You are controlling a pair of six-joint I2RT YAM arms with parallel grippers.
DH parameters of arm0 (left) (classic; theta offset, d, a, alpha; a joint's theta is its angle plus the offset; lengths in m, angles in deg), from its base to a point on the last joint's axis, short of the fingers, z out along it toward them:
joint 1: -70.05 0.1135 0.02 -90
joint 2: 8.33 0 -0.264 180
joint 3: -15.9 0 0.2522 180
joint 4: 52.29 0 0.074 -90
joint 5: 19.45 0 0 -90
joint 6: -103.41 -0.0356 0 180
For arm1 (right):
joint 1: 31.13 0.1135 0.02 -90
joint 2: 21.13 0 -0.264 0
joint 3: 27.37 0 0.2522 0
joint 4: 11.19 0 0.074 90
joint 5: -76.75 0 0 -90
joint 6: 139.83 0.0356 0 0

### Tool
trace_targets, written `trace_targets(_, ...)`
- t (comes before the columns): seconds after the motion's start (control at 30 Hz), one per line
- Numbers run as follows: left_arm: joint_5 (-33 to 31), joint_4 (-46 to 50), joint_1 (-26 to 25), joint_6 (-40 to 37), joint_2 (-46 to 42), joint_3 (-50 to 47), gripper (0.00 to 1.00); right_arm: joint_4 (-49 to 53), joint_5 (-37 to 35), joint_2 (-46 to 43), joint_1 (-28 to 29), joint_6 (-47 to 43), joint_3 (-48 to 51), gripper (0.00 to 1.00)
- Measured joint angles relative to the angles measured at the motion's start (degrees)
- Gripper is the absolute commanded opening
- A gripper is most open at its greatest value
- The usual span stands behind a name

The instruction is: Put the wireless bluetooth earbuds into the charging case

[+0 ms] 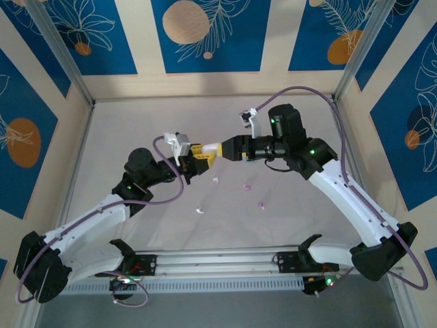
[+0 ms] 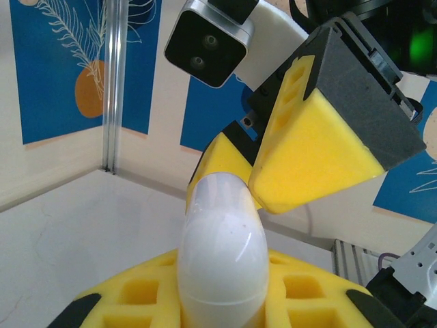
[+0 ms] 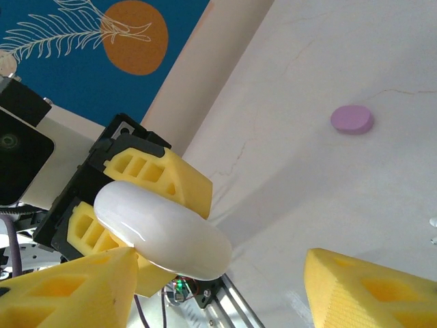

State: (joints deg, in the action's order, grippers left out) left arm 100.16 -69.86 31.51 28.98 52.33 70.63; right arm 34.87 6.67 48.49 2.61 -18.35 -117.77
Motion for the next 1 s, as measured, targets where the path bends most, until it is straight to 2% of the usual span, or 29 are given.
trace_targets(0.47, 0.85, -0.81, 0.20, 1.09, 0.33, 0.00, 0.16, 0.31, -0.46, 0.57, -0.02, -0.61, -0.70, 0.65)
trace_targets(0.73, 1.11, -0.81, 0.26, 1.53, 0.33, 0.00, 0.16, -1.40, 0.48, 0.72, -1.86, 1.05, -0.72, 0.65)
trace_targets(1.0, 3.41, -0.76, 0.26, 1.53, 0.33, -0.11, 0.16, -2.80, 0.46, 0.94, -2.67, 2.58, -0.81, 0.66)
